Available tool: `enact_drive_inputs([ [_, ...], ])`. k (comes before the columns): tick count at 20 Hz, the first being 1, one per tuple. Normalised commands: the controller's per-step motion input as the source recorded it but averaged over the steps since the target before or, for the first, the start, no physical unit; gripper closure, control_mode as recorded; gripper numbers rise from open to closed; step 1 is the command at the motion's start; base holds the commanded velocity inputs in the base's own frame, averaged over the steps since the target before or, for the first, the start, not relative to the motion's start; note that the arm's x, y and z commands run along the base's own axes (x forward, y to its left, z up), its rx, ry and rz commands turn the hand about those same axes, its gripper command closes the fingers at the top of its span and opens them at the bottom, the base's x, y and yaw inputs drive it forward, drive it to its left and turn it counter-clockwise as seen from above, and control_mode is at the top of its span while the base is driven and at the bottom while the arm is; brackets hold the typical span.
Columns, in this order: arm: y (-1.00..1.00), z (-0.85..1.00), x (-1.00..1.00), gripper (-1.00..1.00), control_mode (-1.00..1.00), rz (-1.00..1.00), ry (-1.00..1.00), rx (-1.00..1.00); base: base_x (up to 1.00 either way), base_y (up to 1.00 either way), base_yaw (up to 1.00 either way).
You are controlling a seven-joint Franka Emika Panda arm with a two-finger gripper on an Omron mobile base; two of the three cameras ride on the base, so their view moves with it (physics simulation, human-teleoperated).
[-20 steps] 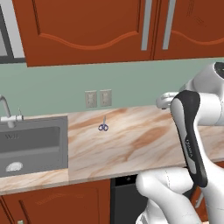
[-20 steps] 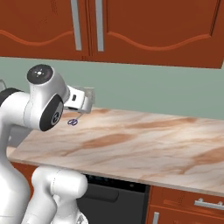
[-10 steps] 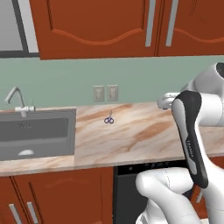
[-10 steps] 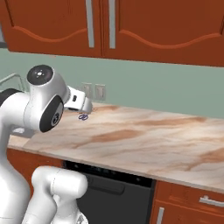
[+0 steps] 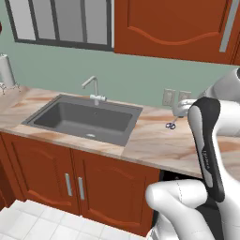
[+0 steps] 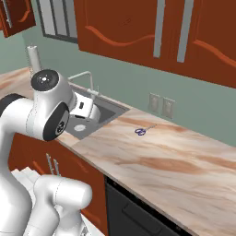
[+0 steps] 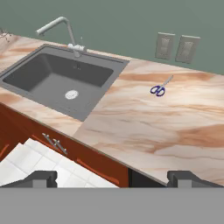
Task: Close all open cabinet doors.
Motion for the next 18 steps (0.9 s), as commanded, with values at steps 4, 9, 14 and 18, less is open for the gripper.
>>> enact_drive_inputs([
  [4,0.00,0.00,0.00,-1.00,1.00,0.00,0.00,0.00,-0.12,0.04,0.89],
  [9,0.00,0.00,0.00,-1.00,1.00,0.00,0.00,0.00,-0.07,0.07,0.87],
  [14,0.00,0.00,0.00,-1.00,1.00,0.00,0.00,0.00,0.10,0.13,0.66],
  [18,0.00,0.00,0.00,-1.00,1.00,0.00,0.00,0.00,0.57,0.09,0.29],
])
